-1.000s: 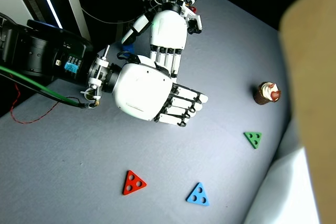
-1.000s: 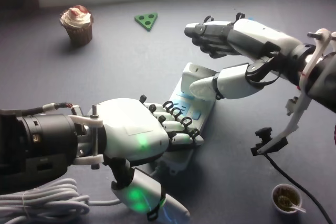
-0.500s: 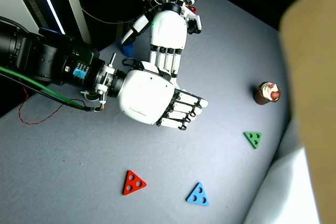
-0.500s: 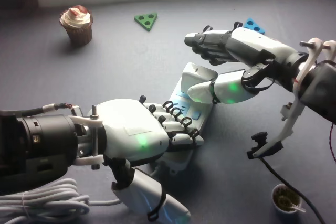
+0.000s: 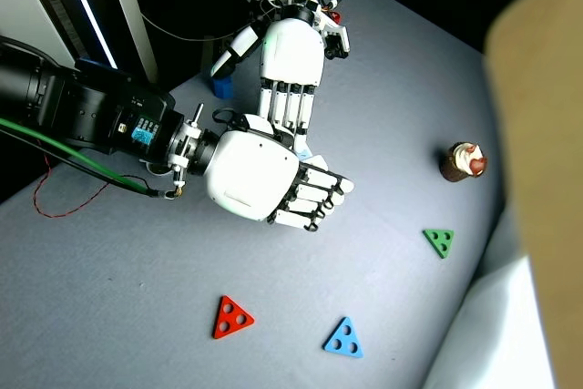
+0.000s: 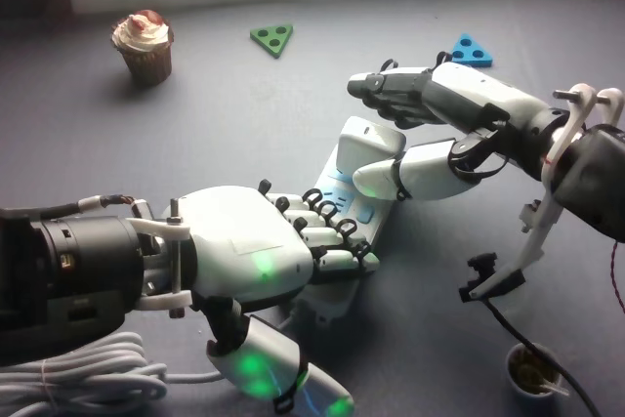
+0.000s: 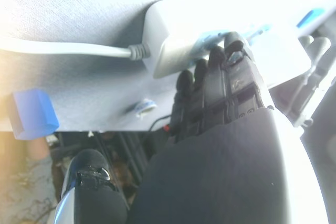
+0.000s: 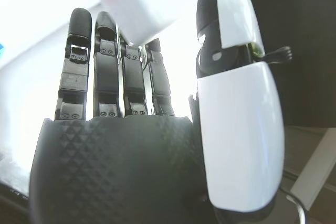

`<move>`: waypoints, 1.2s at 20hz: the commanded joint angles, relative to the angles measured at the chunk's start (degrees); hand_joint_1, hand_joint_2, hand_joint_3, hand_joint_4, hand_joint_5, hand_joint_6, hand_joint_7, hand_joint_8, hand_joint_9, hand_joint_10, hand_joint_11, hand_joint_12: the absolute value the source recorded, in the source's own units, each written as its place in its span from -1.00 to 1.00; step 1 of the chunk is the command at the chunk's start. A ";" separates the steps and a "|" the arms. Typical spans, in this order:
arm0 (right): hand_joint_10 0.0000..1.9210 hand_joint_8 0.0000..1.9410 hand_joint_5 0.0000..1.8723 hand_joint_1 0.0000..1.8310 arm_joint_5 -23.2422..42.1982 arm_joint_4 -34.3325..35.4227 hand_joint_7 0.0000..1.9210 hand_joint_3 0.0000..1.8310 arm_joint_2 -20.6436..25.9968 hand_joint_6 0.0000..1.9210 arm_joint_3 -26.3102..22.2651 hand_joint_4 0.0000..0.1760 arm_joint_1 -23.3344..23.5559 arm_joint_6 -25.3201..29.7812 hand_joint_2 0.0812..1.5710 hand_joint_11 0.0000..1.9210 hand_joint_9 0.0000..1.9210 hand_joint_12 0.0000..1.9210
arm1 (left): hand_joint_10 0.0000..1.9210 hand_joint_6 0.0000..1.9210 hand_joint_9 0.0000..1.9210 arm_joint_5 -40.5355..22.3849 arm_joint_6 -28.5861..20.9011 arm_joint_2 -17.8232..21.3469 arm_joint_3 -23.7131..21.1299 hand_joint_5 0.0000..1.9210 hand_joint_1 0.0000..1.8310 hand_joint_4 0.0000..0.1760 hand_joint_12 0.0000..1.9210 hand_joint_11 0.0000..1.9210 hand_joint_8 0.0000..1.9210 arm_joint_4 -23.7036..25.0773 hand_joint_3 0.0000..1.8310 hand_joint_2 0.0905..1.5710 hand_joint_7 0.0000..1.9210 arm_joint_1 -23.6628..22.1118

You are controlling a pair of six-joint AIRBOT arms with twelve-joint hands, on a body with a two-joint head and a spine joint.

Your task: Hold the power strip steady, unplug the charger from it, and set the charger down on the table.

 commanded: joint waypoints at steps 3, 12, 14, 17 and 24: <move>-1.00 -1.00 -0.63 0.27 4.96 -1.86 -0.61 -1.00 0.07 -1.00 0.81 -1.00 -0.52 0.63 0.26 -0.80 -0.59 -0.34 | -1.00 -1.00 -0.85 -1.75 -0.37 -0.93 0.01 -0.85 -1.00 -1.00 -0.98 -0.84 -1.00 -0.13 -1.00 0.17 -0.83 0.12; -0.99 -1.00 -0.63 0.28 5.53 -1.86 -0.59 -1.00 -1.14 -1.00 2.54 -1.00 -0.87 1.45 0.26 -0.79 -0.56 -0.35 | -0.99 -0.99 -0.84 -1.93 -0.68 -0.49 0.25 -0.83 -1.00 -1.00 -0.98 -0.85 -0.99 -0.13 -1.00 0.16 -0.82 -0.16; -1.00 -1.00 -0.63 0.29 5.64 -1.86 -0.59 -1.00 -1.27 -1.00 2.81 -1.00 -0.87 1.84 0.27 -0.80 -0.56 -0.35 | -1.00 -1.00 -0.85 -1.93 -0.68 -0.45 0.29 -0.85 -1.00 -1.00 -0.98 -0.85 -1.00 -0.13 -1.00 0.17 -0.84 -0.18; -1.00 -1.00 -0.61 0.29 5.78 -1.86 -0.57 -1.00 -1.51 -1.00 3.40 -1.00 -0.87 2.16 0.26 -0.76 -0.53 -0.38 | -1.00 -1.00 -0.84 -1.94 -0.68 -0.31 0.29 -0.84 -1.00 -1.00 -0.98 -0.83 -1.00 -0.13 -1.00 0.16 -0.83 -0.18; -0.99 -1.00 -0.55 0.30 5.80 -1.89 -0.50 -0.99 -2.12 -1.00 4.00 -1.00 -0.87 2.70 0.25 -0.67 -0.47 -0.42 | -1.00 -1.00 -0.86 -1.93 -0.68 0.03 0.32 -0.86 -1.00 -1.00 -0.99 -0.86 -1.00 -0.13 -1.00 0.16 -0.85 -0.24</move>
